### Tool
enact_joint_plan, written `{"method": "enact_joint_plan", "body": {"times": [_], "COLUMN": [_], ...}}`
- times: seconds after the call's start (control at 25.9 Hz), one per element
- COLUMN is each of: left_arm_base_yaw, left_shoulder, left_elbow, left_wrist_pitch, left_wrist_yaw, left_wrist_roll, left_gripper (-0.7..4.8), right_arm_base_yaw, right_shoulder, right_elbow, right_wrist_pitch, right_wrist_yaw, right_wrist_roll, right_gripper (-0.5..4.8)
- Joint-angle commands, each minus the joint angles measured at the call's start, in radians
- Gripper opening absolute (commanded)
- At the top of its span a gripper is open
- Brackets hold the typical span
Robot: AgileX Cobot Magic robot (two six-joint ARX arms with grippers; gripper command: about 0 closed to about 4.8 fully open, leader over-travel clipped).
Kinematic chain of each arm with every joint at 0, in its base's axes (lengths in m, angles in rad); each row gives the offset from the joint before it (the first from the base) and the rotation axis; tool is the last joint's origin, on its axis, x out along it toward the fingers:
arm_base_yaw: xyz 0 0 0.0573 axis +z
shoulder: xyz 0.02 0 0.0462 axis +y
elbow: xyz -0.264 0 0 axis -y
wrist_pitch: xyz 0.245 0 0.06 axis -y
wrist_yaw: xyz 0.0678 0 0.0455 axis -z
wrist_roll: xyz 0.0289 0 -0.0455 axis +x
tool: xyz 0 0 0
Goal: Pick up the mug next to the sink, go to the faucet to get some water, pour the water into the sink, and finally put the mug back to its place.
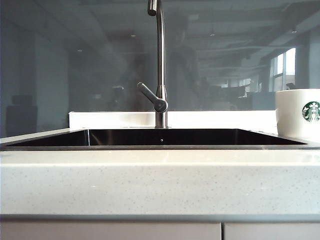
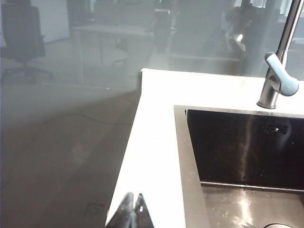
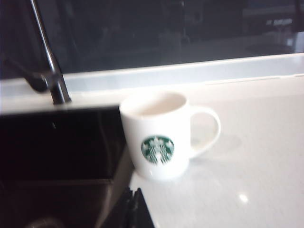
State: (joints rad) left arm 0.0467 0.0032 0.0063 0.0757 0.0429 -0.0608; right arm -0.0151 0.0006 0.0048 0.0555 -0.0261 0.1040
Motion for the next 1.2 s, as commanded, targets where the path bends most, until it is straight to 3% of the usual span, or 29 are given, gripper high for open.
{"method": "enact_joint_plan", "body": {"times": [0.04,0.19,0.31,0.46,0.54,0.62,0.66,0.7,0.73,0.77,0.85,1.2], "left_arm_base_yaw": [0.002,0.002,0.002,0.002,0.002,0.002,0.002,0.001,0.001,0.002,0.002,0.001], "left_shoulder": [0.000,0.025,0.130,0.376,0.526,0.656,0.746,0.790,0.884,0.950,1.062,1.336], "left_elbow": [0.011,0.095,0.123,0.128,0.131,0.132,0.132,0.132,0.133,0.134,0.161,0.390], "left_wrist_pitch": [0.113,0.129,0.210,0.426,0.541,0.647,0.731,0.773,0.883,0.963,1.044,1.040], "left_wrist_yaw": [0.005,0.002,0.008,0.058,0.108,0.170,0.209,0.222,0.252,0.249,0.256,0.332], "left_wrist_roll": [-0.022,-0.026,-0.027,-0.027,-0.027,-0.030,-0.037,-0.051,-0.100,-0.134,-0.135,-0.135], "left_gripper": [-0.04,-0.04,-0.05,-0.05,-0.05,-0.05,-0.05,-0.05,-0.05,-0.05,-0.05,-0.04], "right_arm_base_yaw": [0.000,0.000,-0.021,-0.139,-0.245,-0.336,-0.364,-0.373,-0.379,-0.376,-0.370,-0.370], "right_shoulder": [-0.001,0.064,0.240,0.601,0.809,0.984,1.078,1.129,1.239,1.299,1.393,1.595], "right_elbow": [0.015,0.151,0.227,0.292,0.300,0.300,0.303,0.309,0.336,0.358,0.404,0.521], "right_wrist_pitch": [0.138,0.126,0.200,0.376,0.512,0.655,0.727,0.752,0.785,0.789,0.787,0.832], "right_wrist_yaw": [0.027,0.228,0.240,0.106,-0.031,-0.231,-0.301,-0.314,-0.314,-0.331,-0.386,-0.407], "right_wrist_roll": [0.054,0.047,-0.018,-0.134,-0.134,-0.134,-0.134,-0.135,-0.140,-0.156,-0.168,-0.168], "right_gripper": [-0.09,-0.09,-0.09,-0.06,-0.05,-0.03,0.20,0.44,1.36,1.78,1.82,2.12]}}
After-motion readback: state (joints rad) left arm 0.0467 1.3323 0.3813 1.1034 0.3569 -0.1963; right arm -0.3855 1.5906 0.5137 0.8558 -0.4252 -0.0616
